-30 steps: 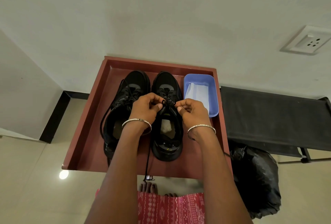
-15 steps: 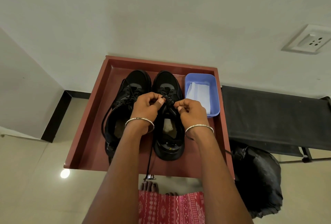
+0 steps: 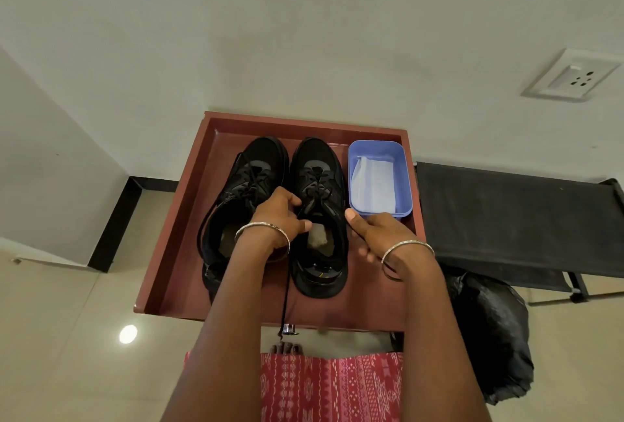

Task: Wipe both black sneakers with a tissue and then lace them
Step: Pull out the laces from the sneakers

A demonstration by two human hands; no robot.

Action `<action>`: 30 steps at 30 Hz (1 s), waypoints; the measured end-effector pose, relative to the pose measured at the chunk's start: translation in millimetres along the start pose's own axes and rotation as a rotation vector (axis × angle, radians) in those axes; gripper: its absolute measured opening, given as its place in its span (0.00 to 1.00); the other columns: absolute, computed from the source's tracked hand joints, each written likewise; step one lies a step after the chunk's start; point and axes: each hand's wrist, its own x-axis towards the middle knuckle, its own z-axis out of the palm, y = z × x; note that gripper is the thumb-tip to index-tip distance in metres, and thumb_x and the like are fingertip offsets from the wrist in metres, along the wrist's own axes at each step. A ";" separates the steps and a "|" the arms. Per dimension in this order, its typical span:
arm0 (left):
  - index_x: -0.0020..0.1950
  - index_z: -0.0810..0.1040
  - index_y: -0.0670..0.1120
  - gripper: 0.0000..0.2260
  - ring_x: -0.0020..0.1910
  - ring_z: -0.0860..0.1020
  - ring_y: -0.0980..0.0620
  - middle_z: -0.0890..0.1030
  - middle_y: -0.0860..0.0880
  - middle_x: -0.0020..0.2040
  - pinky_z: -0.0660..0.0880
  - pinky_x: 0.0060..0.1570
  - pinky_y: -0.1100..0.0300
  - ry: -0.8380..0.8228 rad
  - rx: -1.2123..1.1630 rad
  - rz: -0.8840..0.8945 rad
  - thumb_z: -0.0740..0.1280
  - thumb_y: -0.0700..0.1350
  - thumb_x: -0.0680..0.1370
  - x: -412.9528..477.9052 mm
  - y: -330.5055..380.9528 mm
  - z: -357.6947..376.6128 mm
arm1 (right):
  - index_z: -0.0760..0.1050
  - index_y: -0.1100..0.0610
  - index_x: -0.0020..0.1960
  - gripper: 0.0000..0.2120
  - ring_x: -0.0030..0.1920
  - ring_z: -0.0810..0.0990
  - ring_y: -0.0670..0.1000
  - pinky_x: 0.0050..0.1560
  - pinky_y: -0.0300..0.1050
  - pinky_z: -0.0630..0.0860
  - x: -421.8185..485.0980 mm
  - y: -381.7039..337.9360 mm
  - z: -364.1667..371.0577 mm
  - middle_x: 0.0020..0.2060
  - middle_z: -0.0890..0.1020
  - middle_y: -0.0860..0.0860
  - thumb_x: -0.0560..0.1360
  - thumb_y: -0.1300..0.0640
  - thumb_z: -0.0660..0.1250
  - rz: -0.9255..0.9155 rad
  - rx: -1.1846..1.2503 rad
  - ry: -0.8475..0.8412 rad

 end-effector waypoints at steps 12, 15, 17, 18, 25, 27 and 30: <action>0.73 0.66 0.54 0.34 0.55 0.79 0.48 0.79 0.47 0.60 0.79 0.55 0.51 -0.001 -0.187 0.023 0.78 0.54 0.71 -4.1 13.9 9.7 | 0.81 0.59 0.42 0.19 0.21 0.63 0.46 0.24 0.36 0.63 -45.5 -63.5 -30.1 0.23 0.69 0.48 0.83 0.49 0.62 -0.341 0.580 0.054; 0.76 0.62 0.63 0.44 0.69 0.72 0.43 0.71 0.48 0.73 0.73 0.66 0.44 0.075 0.030 0.033 0.78 0.65 0.64 -4.5 17.9 20.2 | 0.80 0.60 0.44 0.17 0.21 0.61 0.43 0.22 0.34 0.60 -56.4 -80.4 -34.0 0.23 0.68 0.46 0.85 0.53 0.58 -0.432 0.680 0.099; 0.75 0.63 0.67 0.42 0.68 0.73 0.41 0.72 0.47 0.72 0.75 0.62 0.42 0.121 0.097 0.006 0.77 0.67 0.64 -1.9 19.9 23.6 | 0.78 0.60 0.43 0.17 0.21 0.60 0.42 0.21 0.33 0.59 -64.6 -91.0 -37.3 0.24 0.67 0.46 0.85 0.56 0.56 -0.544 0.775 0.092; 0.74 0.62 0.68 0.41 0.67 0.74 0.40 0.73 0.47 0.71 0.76 0.61 0.42 0.126 0.125 -0.019 0.76 0.67 0.65 -0.9 19.7 24.6 | 0.77 0.60 0.43 0.17 0.21 0.59 0.42 0.22 0.33 0.59 -69.0 -96.0 -38.9 0.24 0.66 0.46 0.86 0.56 0.56 -0.606 0.811 0.080; 0.76 0.59 0.70 0.37 0.64 0.77 0.41 0.76 0.47 0.68 0.72 0.49 0.51 0.143 0.266 -0.066 0.73 0.66 0.70 -4.5 21.9 25.6 | 0.74 0.59 0.40 0.17 0.26 0.57 0.44 0.24 0.35 0.57 -89.1 -110.8 -36.7 0.25 0.64 0.46 0.85 0.57 0.57 -0.778 0.905 0.083; 0.75 0.59 0.70 0.37 0.64 0.77 0.41 0.76 0.48 0.68 0.72 0.50 0.50 0.138 0.260 -0.075 0.73 0.66 0.71 -6.7 23.6 25.2 | 0.74 0.59 0.39 0.17 0.26 0.57 0.43 0.25 0.35 0.58 -91.3 -111.5 -35.8 0.26 0.64 0.47 0.85 0.57 0.57 -0.798 0.925 0.078; 0.75 0.59 0.70 0.36 0.63 0.77 0.40 0.77 0.47 0.67 0.74 0.53 0.48 0.134 0.250 -0.082 0.73 0.64 0.71 -4.5 24.0 25.4 | 0.74 0.59 0.39 0.17 0.26 0.57 0.44 0.25 0.35 0.57 -92.2 -112.1 -33.3 0.26 0.64 0.47 0.85 0.57 0.57 -0.806 0.946 0.078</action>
